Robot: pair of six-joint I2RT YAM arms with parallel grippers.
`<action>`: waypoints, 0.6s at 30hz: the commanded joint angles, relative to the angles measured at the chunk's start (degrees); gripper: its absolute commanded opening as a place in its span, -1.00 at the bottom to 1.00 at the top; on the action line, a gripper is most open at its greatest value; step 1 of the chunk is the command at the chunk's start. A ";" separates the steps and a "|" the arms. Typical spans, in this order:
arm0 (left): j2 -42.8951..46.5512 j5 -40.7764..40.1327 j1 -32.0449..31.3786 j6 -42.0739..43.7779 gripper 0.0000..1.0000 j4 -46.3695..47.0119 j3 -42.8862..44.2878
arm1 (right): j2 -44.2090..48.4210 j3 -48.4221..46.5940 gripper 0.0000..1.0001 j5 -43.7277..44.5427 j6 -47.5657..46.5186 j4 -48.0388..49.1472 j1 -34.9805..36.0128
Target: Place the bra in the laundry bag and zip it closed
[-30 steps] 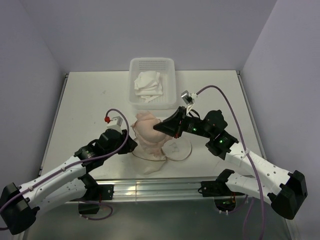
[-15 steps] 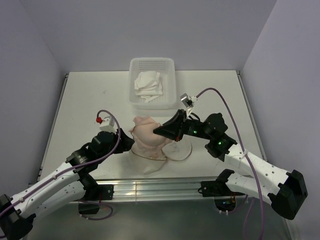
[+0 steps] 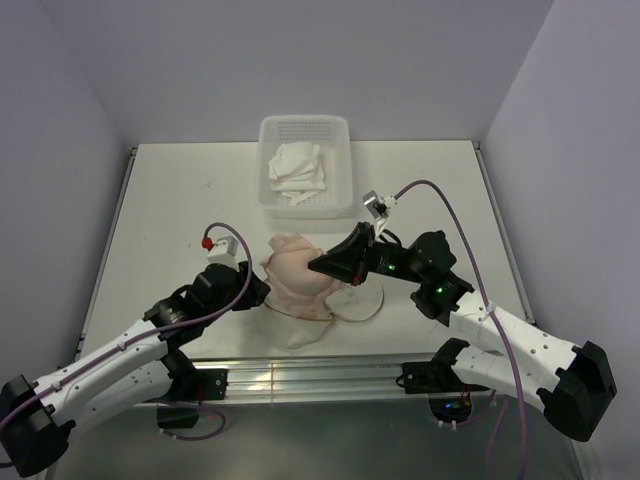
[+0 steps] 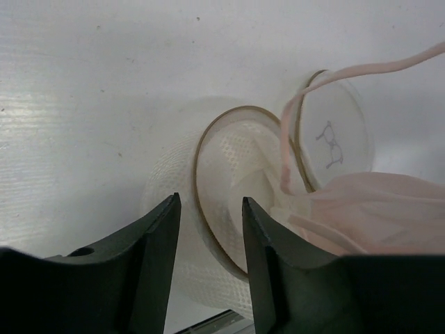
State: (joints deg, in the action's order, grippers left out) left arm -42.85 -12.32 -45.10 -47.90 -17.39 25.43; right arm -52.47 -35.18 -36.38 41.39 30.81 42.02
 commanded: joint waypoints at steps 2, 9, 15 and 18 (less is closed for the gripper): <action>-0.31 1.06 -0.07 -0.27 -0.21 6.31 -0.99 | 0.44 1.69 -1.00 -0.35 1.06 4.96 0.34; -0.30 1.07 -0.07 0.00 -0.40 9.39 -1.44 | -1.05 2.84 -1.00 -1.67 2.56 7.25 0.34; -1.80 0.63 -0.07 -0.18 -0.37 8.34 -1.70 | -0.09 3.36 -1.00 -0.71 2.03 6.90 0.34; -0.75 0.54 -0.07 -0.53 -0.49 10.08 -2.84 | 0.70 3.89 -1.00 -1.06 2.12 6.54 0.34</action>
State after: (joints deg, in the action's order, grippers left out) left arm -44.60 -11.49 -45.10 -47.88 -10.37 23.29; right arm -53.45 -31.62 -37.12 43.83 33.91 42.02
